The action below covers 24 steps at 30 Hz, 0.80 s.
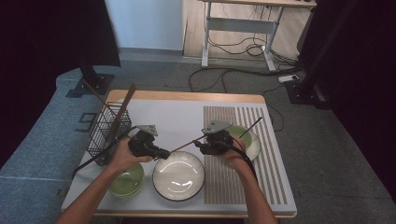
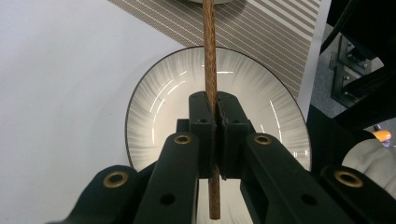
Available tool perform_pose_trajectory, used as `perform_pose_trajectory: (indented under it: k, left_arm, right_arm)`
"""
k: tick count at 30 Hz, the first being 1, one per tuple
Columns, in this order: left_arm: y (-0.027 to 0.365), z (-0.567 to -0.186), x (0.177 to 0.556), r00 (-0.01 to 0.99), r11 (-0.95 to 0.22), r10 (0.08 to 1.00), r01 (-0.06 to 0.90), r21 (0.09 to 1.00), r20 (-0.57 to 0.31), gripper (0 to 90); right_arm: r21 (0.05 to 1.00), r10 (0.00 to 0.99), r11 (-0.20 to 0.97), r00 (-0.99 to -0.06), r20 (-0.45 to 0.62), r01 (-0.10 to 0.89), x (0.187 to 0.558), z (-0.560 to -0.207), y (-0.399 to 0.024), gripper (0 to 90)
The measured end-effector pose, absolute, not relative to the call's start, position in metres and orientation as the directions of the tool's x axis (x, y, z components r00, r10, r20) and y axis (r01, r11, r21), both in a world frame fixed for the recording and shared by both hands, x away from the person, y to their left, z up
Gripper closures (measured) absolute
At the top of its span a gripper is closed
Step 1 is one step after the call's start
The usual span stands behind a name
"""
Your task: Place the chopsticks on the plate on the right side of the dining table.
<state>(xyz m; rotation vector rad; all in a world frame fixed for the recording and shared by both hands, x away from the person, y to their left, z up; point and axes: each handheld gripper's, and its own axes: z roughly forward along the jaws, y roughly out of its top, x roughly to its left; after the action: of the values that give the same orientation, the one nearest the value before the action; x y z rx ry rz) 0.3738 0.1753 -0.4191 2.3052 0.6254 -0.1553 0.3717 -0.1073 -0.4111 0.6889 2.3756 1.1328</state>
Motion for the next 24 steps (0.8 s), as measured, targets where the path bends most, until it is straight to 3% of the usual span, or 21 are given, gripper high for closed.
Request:
perform_pose_trajectory:
  k: [11, 24]
  left_arm:
    - [0.175, -0.422, 0.375, 0.877, -0.642, 0.381, 0.479, 0.599, -0.292, 86.1]
    - [0.182, -0.42, 0.38, 0.866, -0.603, 0.366, 0.5, 0.621, -0.342, 86.2]
  right_arm:
    - [0.71, 0.515, 0.675, -0.817, -0.259, 0.2, 0.371, -0.424, -0.107, 48.9]
    - [0.59, 0.407, 0.796, -0.842, -0.355, 0.136, 0.368, -0.436, -0.105, 67.1]
